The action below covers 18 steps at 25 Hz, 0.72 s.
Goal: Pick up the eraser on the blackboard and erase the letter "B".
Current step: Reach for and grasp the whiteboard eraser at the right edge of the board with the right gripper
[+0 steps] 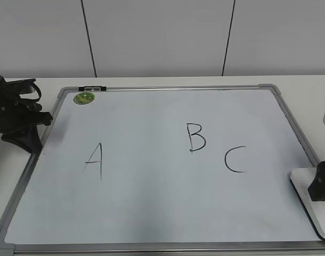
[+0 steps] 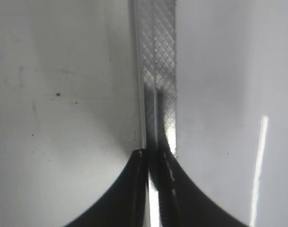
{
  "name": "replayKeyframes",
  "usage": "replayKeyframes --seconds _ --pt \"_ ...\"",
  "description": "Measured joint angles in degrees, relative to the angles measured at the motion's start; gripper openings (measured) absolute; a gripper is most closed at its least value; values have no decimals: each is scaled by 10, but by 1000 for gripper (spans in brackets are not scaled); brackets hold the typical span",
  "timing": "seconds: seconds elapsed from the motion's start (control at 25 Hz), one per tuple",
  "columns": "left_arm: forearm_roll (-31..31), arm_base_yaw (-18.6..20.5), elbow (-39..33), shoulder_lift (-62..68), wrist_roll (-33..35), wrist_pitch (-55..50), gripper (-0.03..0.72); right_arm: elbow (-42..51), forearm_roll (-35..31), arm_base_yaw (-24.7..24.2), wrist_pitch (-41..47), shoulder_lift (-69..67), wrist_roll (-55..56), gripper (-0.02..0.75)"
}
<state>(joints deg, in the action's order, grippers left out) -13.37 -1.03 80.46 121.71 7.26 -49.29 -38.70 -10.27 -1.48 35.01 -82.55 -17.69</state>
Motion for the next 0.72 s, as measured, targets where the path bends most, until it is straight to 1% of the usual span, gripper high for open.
replayKeyframes --seconds 0.2,0.6,0.72 --pt "0 0 0 0 0 0 31 -29 0 0 -2 -48 -1 661" --pt "0 0 0 0 0 0 31 -34 0 0 4 -98 -1 660" --pt "0 0 0 0 0 0 31 -34 0 0 3 -112 -2 646"
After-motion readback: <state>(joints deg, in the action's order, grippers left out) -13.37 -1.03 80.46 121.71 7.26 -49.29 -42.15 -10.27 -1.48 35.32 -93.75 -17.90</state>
